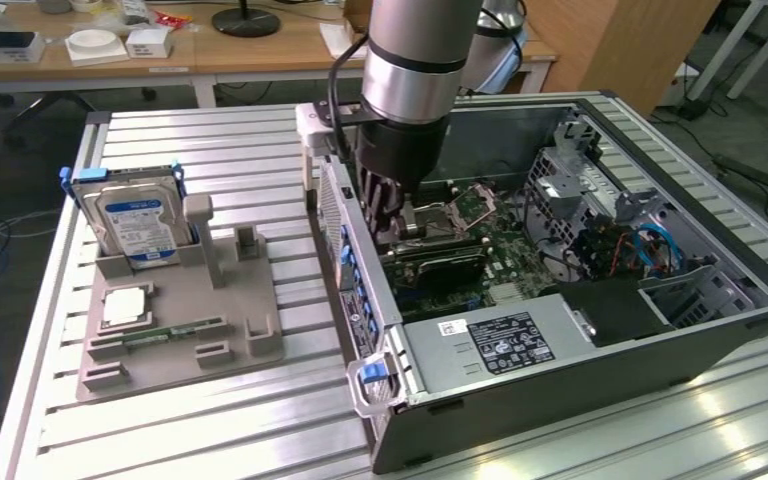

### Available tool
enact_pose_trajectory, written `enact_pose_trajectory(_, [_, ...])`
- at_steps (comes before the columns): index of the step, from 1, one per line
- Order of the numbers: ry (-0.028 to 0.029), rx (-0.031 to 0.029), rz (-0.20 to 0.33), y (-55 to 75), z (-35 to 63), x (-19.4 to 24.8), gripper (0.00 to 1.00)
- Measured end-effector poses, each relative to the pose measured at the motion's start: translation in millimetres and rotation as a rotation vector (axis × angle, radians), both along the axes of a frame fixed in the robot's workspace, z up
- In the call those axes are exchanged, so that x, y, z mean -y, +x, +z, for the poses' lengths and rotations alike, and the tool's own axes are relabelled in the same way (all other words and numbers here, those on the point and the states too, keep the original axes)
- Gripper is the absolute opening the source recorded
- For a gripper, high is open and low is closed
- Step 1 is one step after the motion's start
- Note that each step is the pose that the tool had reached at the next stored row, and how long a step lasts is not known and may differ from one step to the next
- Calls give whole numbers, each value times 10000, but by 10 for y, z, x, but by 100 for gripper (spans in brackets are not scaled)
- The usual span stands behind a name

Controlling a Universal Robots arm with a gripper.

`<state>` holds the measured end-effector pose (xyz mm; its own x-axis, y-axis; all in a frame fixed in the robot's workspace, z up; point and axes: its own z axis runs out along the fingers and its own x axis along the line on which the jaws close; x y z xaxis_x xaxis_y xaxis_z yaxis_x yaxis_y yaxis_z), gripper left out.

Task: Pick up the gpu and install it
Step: 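Press down on the gpu until it lock into place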

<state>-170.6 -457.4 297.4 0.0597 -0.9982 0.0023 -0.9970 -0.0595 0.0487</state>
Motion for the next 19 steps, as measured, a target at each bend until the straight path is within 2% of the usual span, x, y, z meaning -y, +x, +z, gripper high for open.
enact_pose_trajectory(19, [1,1,18,54,-8,-4,10])
